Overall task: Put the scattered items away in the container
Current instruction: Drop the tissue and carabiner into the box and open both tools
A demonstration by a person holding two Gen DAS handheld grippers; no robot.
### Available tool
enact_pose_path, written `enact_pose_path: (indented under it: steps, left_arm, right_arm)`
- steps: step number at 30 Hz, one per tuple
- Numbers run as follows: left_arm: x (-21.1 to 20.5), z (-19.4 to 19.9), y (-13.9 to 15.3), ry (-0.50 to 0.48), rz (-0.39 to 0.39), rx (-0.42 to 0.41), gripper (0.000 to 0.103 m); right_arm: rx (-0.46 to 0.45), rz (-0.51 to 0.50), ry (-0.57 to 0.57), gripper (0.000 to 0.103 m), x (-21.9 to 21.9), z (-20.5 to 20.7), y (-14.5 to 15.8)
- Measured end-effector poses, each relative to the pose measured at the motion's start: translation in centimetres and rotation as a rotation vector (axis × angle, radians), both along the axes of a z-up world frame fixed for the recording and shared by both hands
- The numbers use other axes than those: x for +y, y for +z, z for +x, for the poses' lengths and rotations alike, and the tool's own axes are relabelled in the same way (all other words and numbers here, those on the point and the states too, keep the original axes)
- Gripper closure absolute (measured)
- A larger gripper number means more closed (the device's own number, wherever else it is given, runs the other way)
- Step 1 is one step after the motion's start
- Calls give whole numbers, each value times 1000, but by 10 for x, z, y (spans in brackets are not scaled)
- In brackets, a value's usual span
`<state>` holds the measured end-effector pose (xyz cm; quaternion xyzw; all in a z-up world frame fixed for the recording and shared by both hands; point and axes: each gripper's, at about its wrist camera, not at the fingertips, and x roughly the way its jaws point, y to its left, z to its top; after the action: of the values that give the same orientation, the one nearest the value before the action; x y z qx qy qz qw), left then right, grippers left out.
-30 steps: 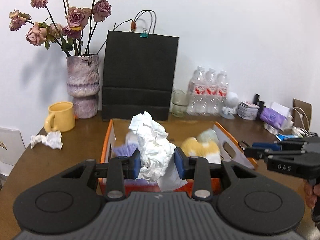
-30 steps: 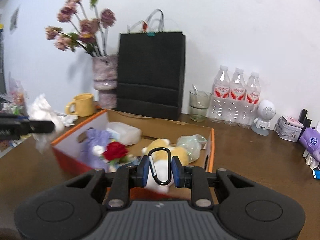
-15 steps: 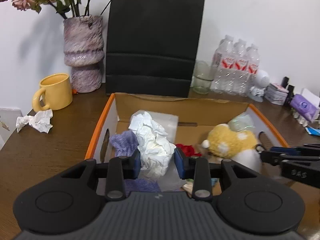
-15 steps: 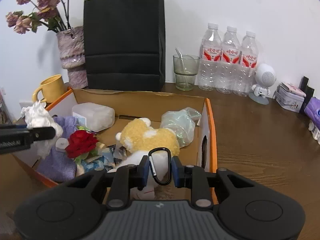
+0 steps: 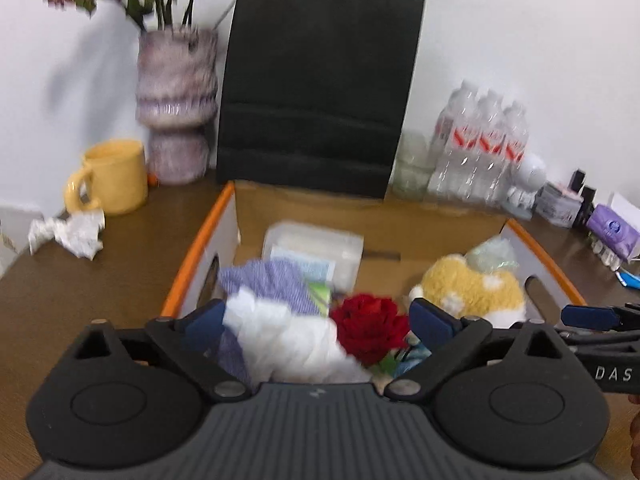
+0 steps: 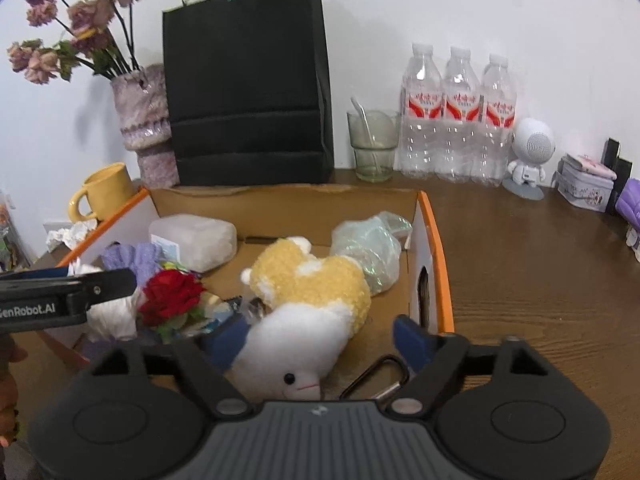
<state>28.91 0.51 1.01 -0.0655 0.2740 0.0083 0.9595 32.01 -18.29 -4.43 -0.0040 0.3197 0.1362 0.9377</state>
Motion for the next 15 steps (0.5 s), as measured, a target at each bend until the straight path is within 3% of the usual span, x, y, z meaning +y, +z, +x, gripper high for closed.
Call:
enact_pose_path:
  steps: [3, 15]
  left_arm:
    - [0, -10, 8, -1, -21, -40, 0]
    - [-1, -65, 20, -31, 13, -87, 0]
  right_arm:
    - [-43, 5, 11, 0, 1, -12, 7]
    - [-138, 44, 4, 0, -15, -71, 22]
